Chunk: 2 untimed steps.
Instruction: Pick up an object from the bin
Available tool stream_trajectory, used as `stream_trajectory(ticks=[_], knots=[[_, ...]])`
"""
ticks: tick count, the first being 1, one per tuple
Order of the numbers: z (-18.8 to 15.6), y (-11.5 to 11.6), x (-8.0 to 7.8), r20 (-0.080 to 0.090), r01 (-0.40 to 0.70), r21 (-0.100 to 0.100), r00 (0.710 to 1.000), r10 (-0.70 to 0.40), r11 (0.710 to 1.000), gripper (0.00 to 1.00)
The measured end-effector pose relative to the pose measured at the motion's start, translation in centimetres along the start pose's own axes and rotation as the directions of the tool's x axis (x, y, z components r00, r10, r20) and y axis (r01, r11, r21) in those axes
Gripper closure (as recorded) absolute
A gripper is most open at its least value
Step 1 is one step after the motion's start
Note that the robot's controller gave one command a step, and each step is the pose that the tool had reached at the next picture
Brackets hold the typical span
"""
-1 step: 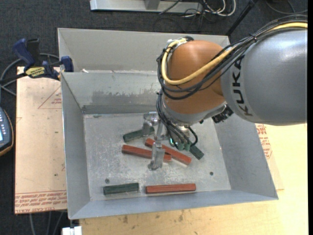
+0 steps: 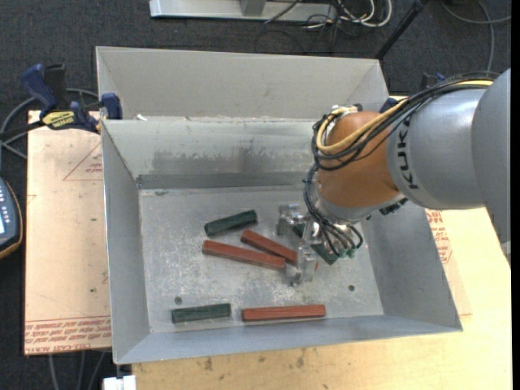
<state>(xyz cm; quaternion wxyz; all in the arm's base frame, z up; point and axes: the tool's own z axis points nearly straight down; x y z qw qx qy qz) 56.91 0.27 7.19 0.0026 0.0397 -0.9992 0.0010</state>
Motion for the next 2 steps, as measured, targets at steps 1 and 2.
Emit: stream_trajectory(ticks=[1,2], knots=[[-0.5,0.5,-0.1,0.006,0.005,-0.003,1.000,-0.005,1.000,1.00],[-16.1,-2.2,1.7,0.016,-0.033,-0.001,0.999,0.033,0.999,1.00]])
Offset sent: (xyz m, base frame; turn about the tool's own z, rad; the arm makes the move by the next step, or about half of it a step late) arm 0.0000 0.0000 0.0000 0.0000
